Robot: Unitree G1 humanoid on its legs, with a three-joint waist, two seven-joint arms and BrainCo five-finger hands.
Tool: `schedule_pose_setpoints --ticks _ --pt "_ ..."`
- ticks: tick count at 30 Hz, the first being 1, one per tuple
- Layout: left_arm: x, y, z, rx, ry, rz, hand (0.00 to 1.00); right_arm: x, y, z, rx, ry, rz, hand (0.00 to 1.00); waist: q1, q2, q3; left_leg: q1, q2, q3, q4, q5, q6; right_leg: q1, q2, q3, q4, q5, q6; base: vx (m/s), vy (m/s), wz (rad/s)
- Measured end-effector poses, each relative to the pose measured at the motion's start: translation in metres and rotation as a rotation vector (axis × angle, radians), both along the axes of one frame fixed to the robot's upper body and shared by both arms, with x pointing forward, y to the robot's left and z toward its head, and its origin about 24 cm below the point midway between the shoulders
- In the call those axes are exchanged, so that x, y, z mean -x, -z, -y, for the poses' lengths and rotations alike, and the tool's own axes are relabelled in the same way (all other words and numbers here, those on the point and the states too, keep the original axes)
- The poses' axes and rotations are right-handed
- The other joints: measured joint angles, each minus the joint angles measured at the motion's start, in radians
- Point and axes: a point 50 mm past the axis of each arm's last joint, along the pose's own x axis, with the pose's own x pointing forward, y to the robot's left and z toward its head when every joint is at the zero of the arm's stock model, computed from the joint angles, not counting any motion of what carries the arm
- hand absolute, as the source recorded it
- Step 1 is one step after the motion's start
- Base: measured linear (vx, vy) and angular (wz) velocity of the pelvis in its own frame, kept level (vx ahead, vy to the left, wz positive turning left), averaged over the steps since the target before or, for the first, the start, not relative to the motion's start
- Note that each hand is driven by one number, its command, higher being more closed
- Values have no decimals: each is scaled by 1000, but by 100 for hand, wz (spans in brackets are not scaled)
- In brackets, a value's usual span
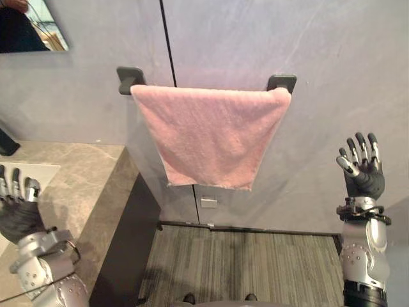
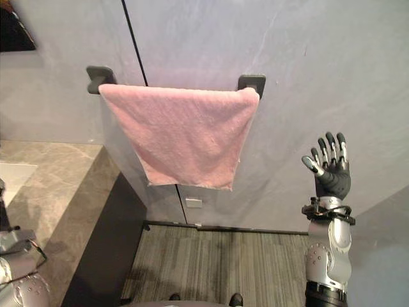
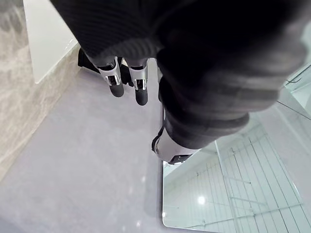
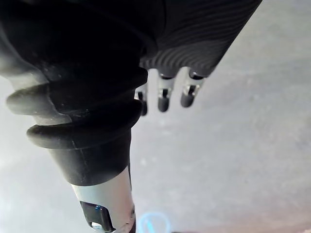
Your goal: Organize washtable
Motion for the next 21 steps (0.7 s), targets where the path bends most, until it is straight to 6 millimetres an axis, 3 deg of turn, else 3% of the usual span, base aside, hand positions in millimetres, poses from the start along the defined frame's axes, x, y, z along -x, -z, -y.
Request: schedule_pose_setpoints --ticks 5,8,10,21 --pt "11 44 42 128 129 -166 0 21 39 -16 -106 38 -125 0 -3 9 -10 25 -6 -4 5 -6 8 30 -5 -4 0 -9 10 -39 8 5" --pt "17 68 72 242 210 -260 0 38 64 -41 -199 31 -230 0 -4 7 -10 23 0 5 24 -17 22 35 -9 -9 1 -13 14 -47 -8 -4" --pt "19 73 79 258 227 -291 0 46 67 -53 -200 -2 -263 0 -5 9 -11 23 0 14 38 -30 30 39 -13 -11 11 -16 15 -38 14 -2" --pt "29 110 95 372 241 -451 0 59 82 -78 -208 -59 -374 0 -2 2 -15 19 -6 67 83 -51 41 26 -49 -27 98 -64 33 -5 31 5"
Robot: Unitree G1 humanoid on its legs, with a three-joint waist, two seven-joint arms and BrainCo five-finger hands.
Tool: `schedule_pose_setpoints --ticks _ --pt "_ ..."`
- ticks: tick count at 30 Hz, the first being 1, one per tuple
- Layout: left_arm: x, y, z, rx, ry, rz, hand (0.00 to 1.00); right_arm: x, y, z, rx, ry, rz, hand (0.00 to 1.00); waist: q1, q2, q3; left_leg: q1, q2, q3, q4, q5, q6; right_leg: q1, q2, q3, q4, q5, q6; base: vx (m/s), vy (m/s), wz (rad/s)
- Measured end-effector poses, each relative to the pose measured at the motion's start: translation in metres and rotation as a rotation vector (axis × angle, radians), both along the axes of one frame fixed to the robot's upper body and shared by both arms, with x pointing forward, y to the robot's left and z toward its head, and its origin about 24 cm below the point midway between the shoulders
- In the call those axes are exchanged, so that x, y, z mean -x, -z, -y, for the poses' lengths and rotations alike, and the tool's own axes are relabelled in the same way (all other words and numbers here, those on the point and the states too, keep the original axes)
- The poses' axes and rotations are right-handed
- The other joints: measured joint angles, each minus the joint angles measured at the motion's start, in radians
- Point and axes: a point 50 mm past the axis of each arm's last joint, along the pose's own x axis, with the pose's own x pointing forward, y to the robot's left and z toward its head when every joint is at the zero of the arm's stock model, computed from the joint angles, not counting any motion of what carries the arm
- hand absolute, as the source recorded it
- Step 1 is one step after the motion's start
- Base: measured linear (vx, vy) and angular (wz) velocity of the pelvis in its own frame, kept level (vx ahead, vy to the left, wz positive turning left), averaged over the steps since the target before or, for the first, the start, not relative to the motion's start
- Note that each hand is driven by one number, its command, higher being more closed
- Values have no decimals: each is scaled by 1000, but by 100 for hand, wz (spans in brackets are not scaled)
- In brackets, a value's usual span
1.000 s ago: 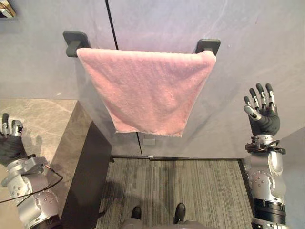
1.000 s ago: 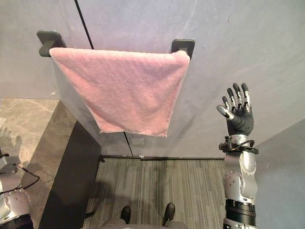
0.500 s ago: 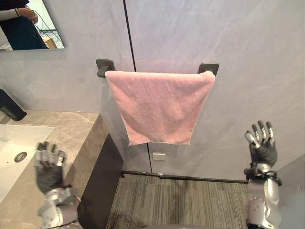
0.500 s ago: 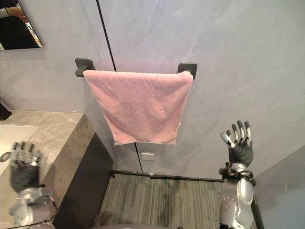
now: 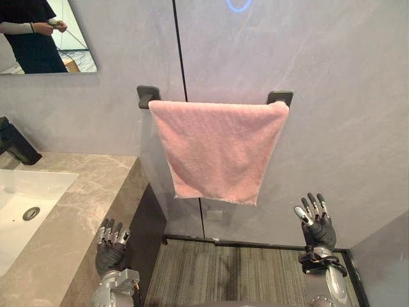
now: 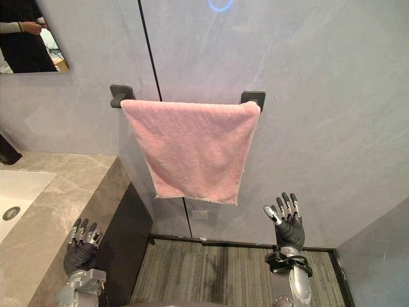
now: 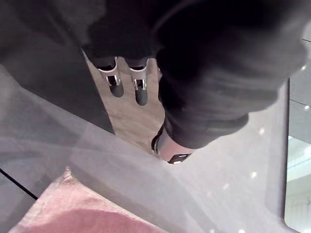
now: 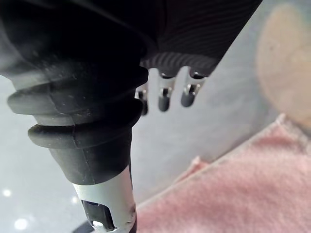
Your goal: Organize washtable
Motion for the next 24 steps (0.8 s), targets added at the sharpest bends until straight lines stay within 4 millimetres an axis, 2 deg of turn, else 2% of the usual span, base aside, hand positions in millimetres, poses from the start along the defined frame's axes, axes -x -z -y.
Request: schedule_pose_setpoints --ticks 6,12,14,19,24 --pt "4 22 19 74 55 -91 0 3 18 -5 -27 -11 -86 0 3 -3 -1 -8 -13 -4 18 -7 2 -6 -18 -7 23 -18 12 24 21 5" --pt "6 39 42 142 137 -161 0 1 21 -17 -28 -66 -102 0 4 -10 -1 -22 -14 -3 25 -17 0 -21 -20 -6 30 -26 13 0 0 0" --pt "3 40 51 156 175 -163 0 1 24 -19 -32 -64 -118 0 4 -15 -4 -38 -13 -1 26 -19 0 -37 -19 -4 31 -27 13 0 0 0" --pt "-5 37 57 161 194 -152 0 5 35 -19 -43 -45 -180 0 3 -19 -4 -49 -13 4 24 -20 -2 -50 -18 0 27 -27 13 39 1 -2" --pt "-8 40 60 161 206 -167 0 5 37 -19 -45 -42 -190 0 3 -21 -5 -49 -13 14 23 -21 -3 -48 -15 6 14 -26 13 31 3 -3"
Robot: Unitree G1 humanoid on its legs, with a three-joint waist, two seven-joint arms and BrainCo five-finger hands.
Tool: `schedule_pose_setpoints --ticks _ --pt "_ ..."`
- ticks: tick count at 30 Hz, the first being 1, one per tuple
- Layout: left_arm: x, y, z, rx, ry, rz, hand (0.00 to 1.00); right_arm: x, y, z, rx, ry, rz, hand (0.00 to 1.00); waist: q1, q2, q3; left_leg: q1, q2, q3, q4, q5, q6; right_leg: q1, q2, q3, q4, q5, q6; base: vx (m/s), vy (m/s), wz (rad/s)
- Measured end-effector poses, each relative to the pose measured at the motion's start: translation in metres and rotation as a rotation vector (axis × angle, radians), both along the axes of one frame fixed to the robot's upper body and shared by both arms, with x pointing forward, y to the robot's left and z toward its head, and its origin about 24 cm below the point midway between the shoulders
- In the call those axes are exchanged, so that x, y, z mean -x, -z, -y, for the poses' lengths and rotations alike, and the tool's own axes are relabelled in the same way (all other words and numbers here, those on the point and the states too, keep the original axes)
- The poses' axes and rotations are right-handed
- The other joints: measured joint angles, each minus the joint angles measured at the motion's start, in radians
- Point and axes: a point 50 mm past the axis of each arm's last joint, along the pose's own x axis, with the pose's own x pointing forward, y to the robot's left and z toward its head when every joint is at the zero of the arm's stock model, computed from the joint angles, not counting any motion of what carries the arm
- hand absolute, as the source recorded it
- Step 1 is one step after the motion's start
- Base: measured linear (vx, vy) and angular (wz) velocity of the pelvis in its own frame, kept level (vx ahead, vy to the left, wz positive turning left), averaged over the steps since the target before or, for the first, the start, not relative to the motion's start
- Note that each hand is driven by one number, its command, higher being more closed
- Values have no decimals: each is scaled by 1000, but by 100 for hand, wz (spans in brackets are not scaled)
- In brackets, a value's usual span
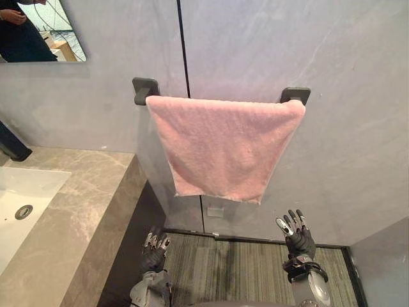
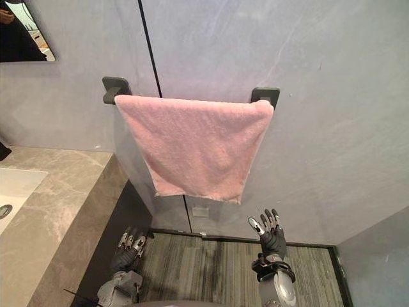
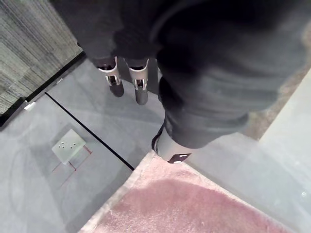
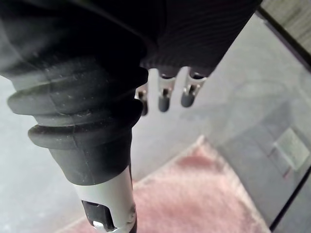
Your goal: Organize washtable
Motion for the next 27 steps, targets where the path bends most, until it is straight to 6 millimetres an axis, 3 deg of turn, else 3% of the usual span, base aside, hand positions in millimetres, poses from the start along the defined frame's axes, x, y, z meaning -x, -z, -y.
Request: schedule_pose_setpoints --ticks 27 --pt "0 3 4 20 -7 -22 0 2 14 -2 -11 3 -68 0 0 -23 23 16 -1 12 0 -20 5 16 12 25 -37 10 3 3 0 -1"
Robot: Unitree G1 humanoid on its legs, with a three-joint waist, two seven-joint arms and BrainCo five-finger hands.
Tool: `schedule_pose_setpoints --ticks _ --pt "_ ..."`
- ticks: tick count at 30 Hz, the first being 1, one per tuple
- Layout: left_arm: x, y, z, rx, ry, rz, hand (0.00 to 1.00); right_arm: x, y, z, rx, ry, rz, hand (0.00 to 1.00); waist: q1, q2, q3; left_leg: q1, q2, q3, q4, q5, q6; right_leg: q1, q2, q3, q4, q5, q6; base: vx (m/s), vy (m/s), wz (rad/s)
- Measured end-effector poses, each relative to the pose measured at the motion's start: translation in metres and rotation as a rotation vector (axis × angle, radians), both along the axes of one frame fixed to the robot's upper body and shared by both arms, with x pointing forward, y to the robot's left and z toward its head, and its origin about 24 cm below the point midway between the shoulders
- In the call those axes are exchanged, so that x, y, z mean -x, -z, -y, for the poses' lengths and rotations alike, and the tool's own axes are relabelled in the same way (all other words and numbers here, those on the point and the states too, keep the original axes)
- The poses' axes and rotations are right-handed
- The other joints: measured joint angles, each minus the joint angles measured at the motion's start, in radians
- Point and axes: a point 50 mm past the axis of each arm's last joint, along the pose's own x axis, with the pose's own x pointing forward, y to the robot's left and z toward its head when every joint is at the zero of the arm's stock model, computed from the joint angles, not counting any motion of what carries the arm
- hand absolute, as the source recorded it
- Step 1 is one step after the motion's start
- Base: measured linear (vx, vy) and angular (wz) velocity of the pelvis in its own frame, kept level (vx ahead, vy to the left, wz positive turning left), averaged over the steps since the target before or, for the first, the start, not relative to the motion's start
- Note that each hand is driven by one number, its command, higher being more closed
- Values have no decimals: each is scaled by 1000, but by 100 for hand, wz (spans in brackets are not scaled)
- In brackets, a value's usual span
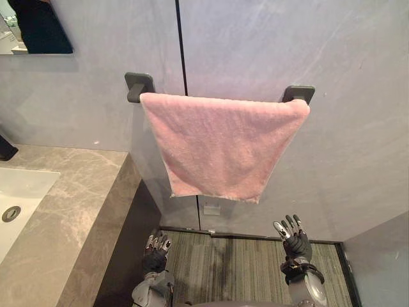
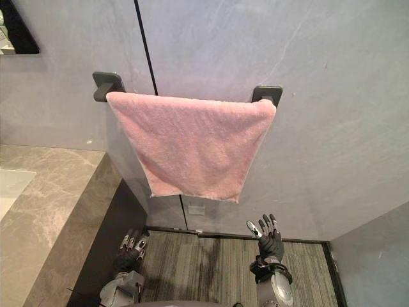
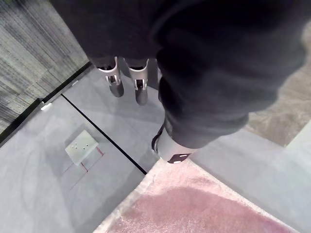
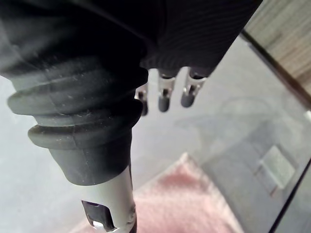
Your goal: Organize washtable
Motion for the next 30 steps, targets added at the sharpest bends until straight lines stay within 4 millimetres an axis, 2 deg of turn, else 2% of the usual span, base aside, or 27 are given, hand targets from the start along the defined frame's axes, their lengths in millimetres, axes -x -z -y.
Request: schedule_pose_setpoints --ticks 24,30 --pt "0 1 3 3 16 -3 0 1 4 -4 11 -22 -23 0 -1 -4 26 3 0 24 20 -22 4 0 2 25 -6 1 2 0 1 -2" --pt "-2 4 11 14 54 -14 0 1 7 -7 20 -46 -38 0 -1 -5 30 2 -1 27 20 -26 4 -1 3 33 -15 6 6 -5 -1 -3"
